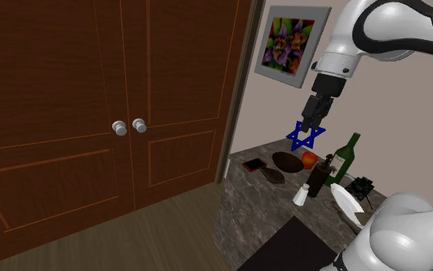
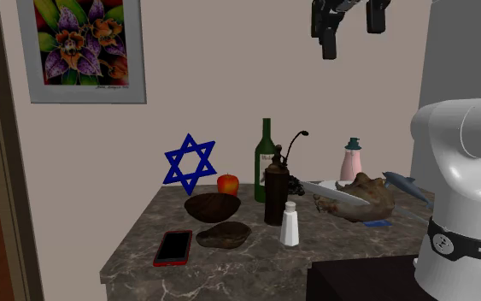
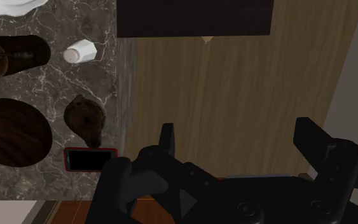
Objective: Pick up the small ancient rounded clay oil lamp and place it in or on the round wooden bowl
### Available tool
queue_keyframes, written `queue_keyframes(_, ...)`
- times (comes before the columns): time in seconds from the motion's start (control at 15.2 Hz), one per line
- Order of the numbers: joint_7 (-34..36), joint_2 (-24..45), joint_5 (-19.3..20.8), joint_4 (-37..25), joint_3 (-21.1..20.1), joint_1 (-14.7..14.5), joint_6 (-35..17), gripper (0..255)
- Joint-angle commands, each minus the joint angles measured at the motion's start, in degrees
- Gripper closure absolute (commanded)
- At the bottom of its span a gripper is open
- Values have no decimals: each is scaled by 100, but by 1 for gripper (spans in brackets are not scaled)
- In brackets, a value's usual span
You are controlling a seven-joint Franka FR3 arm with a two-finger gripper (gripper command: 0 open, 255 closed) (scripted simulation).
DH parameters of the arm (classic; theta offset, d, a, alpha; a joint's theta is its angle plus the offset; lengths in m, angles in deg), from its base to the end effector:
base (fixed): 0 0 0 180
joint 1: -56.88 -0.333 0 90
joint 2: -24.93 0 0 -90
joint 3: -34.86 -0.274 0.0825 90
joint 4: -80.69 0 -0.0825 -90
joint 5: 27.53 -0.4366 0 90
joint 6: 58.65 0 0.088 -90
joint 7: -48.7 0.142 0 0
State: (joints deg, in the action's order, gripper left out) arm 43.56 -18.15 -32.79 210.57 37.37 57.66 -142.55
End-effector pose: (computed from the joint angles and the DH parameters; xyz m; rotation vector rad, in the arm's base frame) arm 0.3851 -0.0103 0.5507 -3.0153 -0.0788 0.0644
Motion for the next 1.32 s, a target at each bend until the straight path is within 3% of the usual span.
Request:
queue_keyframes(0.0,0,0,0,0,0,0,0,0)
queue_keyframes(0.66,-860,778,500,1016,513,164,-1781,0)
queue_keyframes(1.25,-1601,2185,749,1267,1010,276,-3467,0)
